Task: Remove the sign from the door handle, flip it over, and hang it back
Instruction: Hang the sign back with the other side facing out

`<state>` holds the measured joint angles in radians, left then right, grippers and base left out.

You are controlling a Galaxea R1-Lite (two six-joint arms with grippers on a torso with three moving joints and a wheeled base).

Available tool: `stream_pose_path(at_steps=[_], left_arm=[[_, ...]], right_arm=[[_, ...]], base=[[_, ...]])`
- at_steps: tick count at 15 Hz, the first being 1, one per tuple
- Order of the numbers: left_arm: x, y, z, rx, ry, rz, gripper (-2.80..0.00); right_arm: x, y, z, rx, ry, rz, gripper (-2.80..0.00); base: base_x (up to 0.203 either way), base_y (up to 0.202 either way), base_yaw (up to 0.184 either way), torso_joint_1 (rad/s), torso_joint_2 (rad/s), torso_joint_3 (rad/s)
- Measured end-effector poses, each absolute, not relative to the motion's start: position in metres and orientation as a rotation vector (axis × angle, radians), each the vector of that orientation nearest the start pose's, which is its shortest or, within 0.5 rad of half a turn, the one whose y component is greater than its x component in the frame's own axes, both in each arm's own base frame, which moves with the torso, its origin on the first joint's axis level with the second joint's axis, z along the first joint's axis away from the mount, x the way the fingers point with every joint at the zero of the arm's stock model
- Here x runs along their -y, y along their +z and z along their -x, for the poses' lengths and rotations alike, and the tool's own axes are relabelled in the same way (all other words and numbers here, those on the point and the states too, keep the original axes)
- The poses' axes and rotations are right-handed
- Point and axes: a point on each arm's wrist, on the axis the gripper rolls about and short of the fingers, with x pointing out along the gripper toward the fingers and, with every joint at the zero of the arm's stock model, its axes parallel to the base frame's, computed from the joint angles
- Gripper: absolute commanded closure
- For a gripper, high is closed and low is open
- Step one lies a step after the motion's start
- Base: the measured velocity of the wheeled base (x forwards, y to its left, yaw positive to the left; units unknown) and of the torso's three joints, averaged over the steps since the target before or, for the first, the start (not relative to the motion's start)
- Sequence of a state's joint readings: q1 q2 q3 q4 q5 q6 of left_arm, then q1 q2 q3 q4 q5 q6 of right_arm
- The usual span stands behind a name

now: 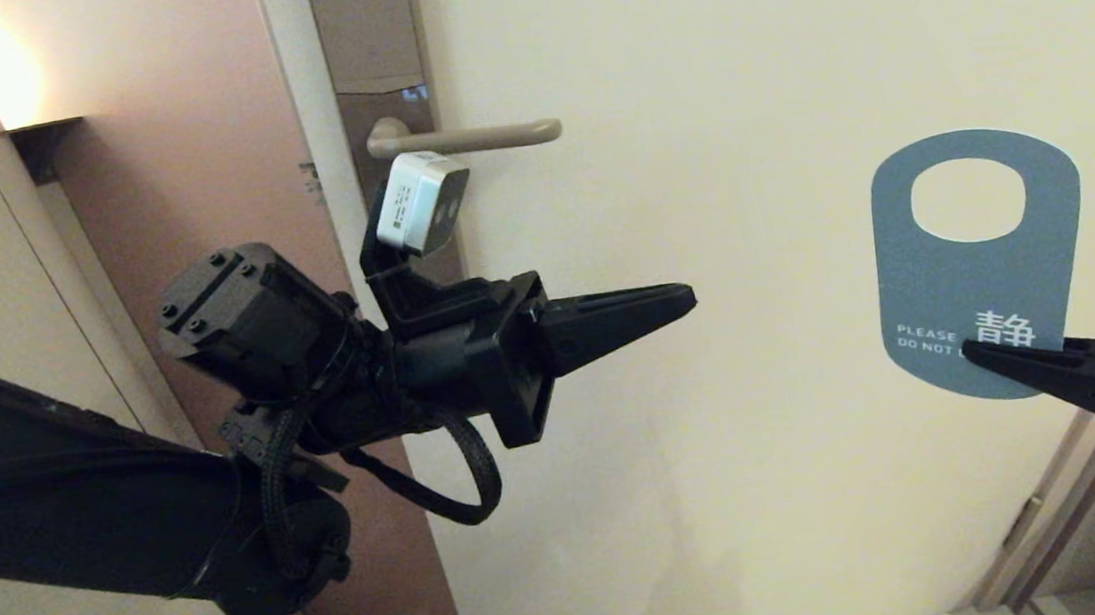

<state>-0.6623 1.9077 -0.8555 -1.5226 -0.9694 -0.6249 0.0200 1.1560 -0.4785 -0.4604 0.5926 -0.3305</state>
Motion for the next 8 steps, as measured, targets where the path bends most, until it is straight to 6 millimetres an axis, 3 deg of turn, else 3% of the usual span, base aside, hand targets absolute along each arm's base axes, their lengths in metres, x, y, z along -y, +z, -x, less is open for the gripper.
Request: stream_pose_path(at_steps=[8], left_arm=[[0.183, 0.217, -0.218, 0.007, -1.647, 0.324, 0.00]], right_arm=[[-0.013, 0.197, -0.151, -0.126, 0.574, 0.261, 0.00]], base=[[0.000, 0.000, 0.000, 0.000, 0.00, 0.000]])
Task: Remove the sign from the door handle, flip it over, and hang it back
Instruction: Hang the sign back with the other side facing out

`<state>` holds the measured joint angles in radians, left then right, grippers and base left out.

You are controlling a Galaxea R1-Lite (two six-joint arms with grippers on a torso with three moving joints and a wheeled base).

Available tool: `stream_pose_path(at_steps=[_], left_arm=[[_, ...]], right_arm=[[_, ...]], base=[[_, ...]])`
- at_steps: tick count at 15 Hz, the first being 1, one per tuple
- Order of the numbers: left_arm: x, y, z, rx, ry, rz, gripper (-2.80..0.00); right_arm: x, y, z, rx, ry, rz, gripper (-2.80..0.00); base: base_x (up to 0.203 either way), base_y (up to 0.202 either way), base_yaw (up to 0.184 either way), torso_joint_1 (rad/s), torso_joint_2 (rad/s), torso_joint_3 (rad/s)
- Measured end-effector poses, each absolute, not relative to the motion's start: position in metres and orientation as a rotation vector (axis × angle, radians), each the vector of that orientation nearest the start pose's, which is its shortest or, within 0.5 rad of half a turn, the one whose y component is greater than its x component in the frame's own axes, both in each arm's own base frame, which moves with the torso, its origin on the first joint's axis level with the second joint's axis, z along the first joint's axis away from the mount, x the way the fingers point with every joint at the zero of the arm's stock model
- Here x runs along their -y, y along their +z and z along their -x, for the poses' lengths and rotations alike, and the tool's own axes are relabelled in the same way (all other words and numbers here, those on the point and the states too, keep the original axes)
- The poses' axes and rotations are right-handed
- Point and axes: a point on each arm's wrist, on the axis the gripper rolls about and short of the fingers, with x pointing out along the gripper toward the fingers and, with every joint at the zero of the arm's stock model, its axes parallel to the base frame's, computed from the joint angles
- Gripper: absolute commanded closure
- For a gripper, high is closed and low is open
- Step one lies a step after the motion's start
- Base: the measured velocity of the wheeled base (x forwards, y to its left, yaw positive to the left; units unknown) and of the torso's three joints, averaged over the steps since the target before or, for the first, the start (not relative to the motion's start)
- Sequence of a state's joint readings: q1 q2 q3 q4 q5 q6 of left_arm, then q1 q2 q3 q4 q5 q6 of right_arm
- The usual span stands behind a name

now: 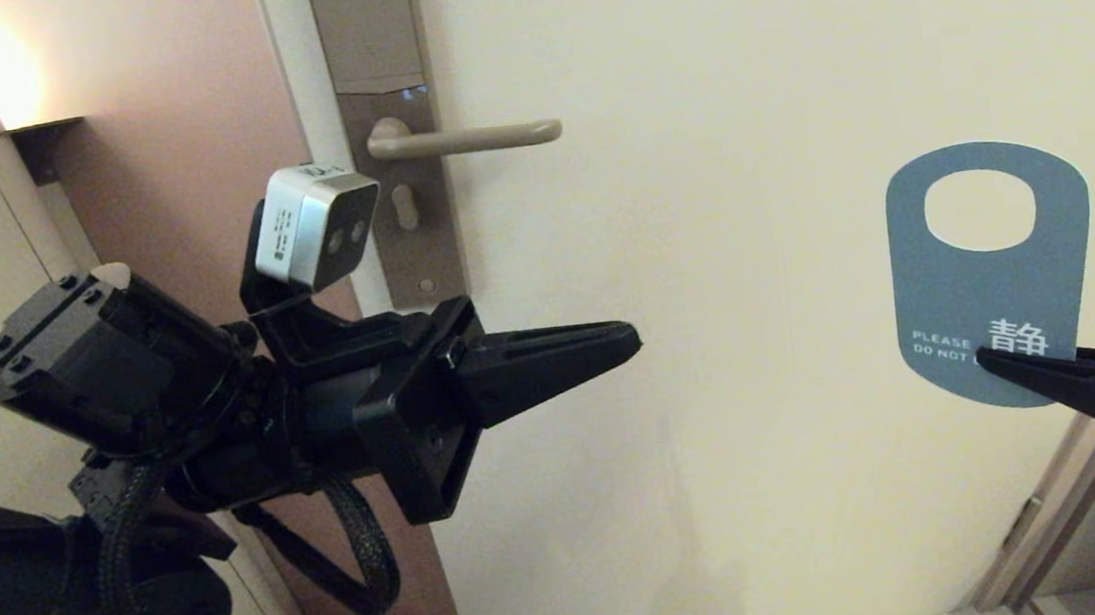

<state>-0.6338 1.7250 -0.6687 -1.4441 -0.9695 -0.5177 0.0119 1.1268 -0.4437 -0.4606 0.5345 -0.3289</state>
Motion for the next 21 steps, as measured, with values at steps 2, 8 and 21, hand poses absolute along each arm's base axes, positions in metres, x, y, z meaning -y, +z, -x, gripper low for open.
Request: stream_pose_path(at_steps=[2, 8, 21], left_arm=[[0.169, 0.213, -0.211, -0.003, -1.591, 0.257, 0.00], [0.121, 0.210, -0.194, -0.002, -1.241, 0.163, 0.00], [0.035, 0.174, -0.135, -0.060, -0.661, 0.021, 0.00]], right_arm=[[-0.013, 0.196, -0.147, -0.126, 0.561, 0.264, 0.00], [-0.012, 0.195, -0.139, -0.118, 0.511, 0.275, 0.00], [-0.009, 0.185, -0.120, -0.135, 0.398, 0.262, 0.00]], base=[[0.000, 0.000, 0.000, 0.000, 0.00, 0.000], [0.000, 0.000, 0.000, 0.000, 0.00, 0.000], [0.000, 0.000, 0.000, 0.000, 0.00, 0.000]])
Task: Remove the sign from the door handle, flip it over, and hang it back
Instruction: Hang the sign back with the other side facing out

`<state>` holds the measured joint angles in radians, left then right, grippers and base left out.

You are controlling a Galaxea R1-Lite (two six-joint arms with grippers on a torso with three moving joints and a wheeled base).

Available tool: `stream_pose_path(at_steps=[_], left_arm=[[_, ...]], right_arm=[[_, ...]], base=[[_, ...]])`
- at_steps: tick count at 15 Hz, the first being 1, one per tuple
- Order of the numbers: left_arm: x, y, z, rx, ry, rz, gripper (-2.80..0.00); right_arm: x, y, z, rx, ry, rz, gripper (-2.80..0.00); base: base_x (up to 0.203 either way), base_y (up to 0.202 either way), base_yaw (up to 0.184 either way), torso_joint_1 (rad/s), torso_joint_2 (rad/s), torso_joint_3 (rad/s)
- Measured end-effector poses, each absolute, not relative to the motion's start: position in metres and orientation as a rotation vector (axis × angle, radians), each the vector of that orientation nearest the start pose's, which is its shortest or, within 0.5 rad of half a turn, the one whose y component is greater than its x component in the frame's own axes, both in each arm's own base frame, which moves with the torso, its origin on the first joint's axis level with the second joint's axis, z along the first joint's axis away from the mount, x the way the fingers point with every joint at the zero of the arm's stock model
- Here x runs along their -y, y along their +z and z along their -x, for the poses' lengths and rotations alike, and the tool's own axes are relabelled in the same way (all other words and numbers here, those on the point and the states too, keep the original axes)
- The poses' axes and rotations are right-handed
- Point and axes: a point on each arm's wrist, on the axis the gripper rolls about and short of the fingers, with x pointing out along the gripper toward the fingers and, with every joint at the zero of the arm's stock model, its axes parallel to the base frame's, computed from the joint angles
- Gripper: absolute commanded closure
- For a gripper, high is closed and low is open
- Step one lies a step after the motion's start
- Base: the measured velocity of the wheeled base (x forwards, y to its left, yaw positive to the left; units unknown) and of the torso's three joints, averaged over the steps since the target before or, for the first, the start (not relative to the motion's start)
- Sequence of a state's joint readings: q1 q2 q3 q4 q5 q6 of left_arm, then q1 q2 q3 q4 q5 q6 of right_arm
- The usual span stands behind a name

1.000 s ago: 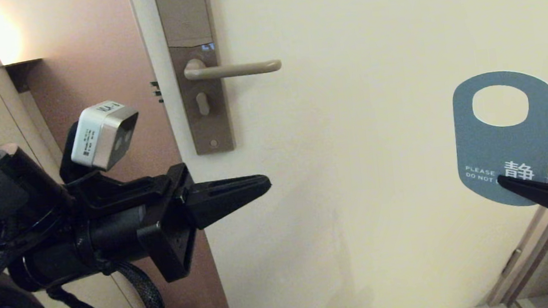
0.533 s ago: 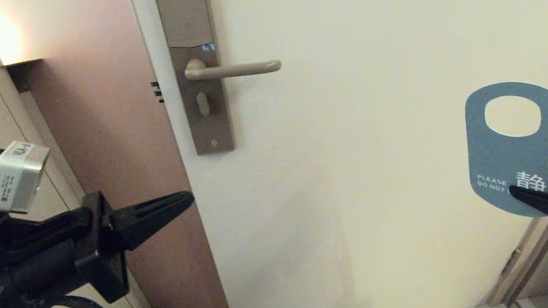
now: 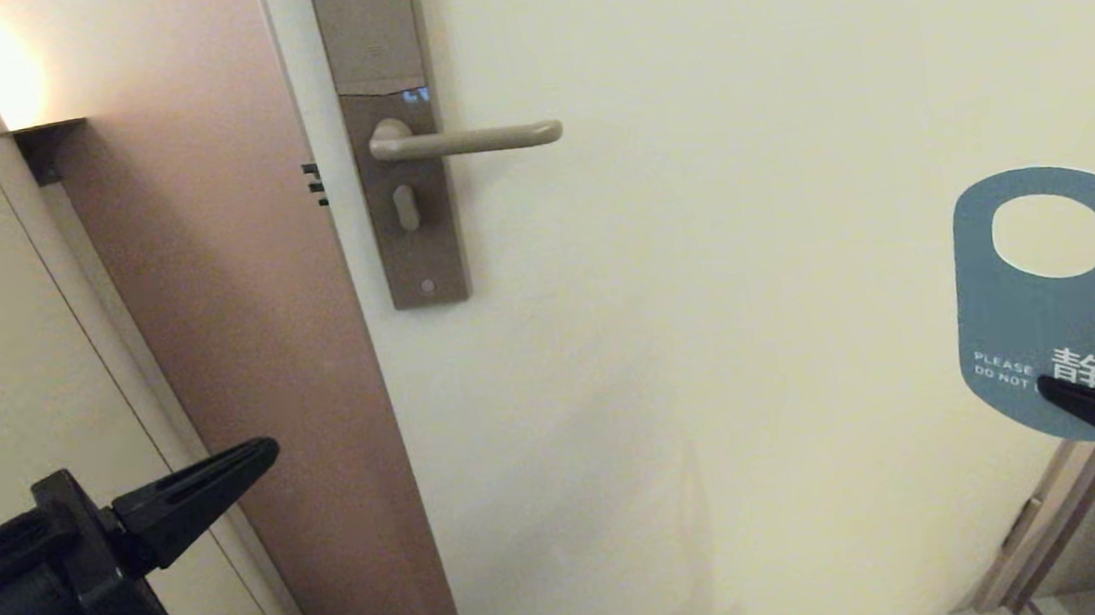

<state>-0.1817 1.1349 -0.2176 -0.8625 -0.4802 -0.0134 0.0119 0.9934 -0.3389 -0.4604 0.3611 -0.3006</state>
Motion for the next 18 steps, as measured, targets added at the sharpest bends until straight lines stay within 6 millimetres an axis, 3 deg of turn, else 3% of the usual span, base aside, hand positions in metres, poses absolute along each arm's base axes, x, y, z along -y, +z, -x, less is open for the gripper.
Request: stream_pose_path(at_steps=[6, 18], left_arm=[[0.018, 0.155, -0.100, -0.116, -0.387, 0.023, 0.00], [0.004, 0.108, -0.022, -0.163, -0.167, 0.027, 0.00]], right_arm=[[-0.009, 0.184, -0.118, -0.135, 0.384, 0.263, 0.00], [-0.009, 0.181, -0.106, -0.114, 0.380, 0.268, 0.00]], base=[[0.000, 0.000, 0.000, 0.000, 0.00, 0.000], [0.000, 0.000, 0.000, 0.000, 0.00, 0.000]])
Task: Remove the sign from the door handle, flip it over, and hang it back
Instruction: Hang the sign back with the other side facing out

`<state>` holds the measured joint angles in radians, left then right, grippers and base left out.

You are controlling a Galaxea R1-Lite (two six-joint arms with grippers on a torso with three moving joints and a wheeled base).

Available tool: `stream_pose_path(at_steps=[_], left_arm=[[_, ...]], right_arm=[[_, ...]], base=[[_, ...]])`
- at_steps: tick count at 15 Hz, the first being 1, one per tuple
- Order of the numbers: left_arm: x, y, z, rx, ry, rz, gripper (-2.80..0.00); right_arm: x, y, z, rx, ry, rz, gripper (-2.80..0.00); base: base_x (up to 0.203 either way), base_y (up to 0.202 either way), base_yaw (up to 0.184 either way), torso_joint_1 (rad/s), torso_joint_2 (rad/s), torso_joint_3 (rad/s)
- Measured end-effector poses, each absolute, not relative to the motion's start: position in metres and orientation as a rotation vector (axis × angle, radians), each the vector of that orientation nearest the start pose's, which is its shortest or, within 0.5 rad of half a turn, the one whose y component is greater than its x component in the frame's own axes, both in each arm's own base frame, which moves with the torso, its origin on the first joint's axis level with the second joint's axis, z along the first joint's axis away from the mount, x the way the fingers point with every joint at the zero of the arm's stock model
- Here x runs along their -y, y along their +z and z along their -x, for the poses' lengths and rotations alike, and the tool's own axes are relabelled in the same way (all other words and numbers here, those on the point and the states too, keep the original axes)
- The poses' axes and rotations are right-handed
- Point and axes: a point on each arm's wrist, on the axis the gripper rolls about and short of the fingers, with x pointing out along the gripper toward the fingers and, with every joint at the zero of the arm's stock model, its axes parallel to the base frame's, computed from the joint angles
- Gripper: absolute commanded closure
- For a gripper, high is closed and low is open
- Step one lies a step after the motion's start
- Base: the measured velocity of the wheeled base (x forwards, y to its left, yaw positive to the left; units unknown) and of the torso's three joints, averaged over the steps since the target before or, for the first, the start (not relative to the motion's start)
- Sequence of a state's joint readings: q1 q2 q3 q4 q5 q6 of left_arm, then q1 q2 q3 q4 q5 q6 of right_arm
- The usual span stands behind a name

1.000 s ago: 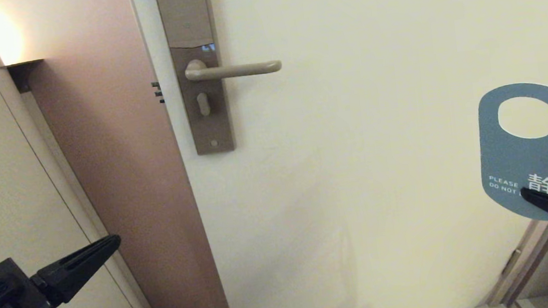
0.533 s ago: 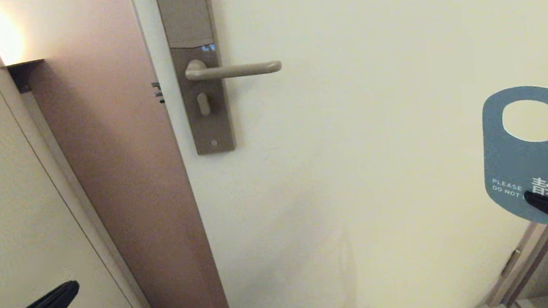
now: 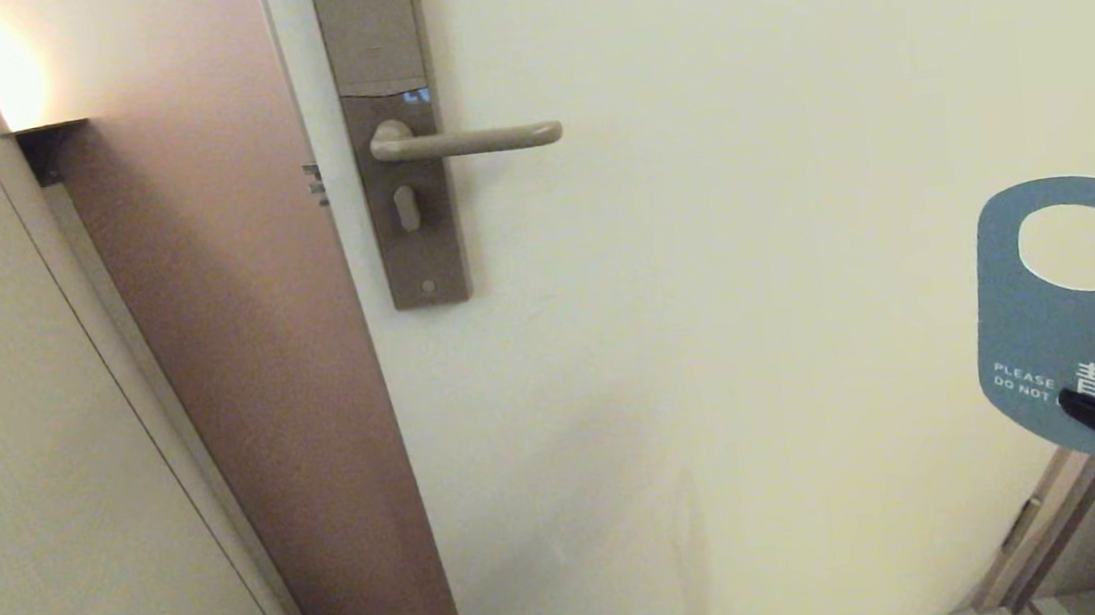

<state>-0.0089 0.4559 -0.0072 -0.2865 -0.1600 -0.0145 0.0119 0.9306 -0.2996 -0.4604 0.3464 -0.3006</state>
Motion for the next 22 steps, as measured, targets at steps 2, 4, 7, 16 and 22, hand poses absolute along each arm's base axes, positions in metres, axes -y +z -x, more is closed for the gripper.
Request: stream_pose_path(at_steps=[2, 4, 7, 16, 22], left_arm=[[0.003, 0.097, -0.006, -0.154, -0.129, 0.011, 0.00], [0.001, 0.085, 0.006, -0.172, -0.060, -0.018, 0.00], [0.000, 0.076, 0.014, -0.138, -0.031, -0.099, 0.00], [0.000, 0.073, 0.023, -0.024, -0.019, -0.095, 0.00], [0.000, 0.073, 0.023, -0.021, -0.018, -0.094, 0.00]], right_arm=[[-0.009, 0.182, -0.105, -0.106, 0.379, 0.269, 0.00], [-0.009, 0.183, -0.103, -0.100, 0.378, 0.270, 0.00], [-0.009, 0.183, -0.102, -0.096, 0.377, 0.271, 0.00], [-0.008, 0.178, -0.098, -0.122, 0.322, 0.206, 0.00], [-0.006, 0.175, -0.092, -0.122, 0.268, 0.194, 0.00]], base=[[0.000, 0.000, 0.000, 0.000, 0.00, 0.000], [0.000, 0.000, 0.000, 0.000, 0.00, 0.000], [0.000, 0.000, 0.000, 0.000, 0.00, 0.000], [0.000, 0.000, 0.000, 0.000, 0.00, 0.000], [0.000, 0.000, 0.000, 0.000, 0.00, 0.000]])
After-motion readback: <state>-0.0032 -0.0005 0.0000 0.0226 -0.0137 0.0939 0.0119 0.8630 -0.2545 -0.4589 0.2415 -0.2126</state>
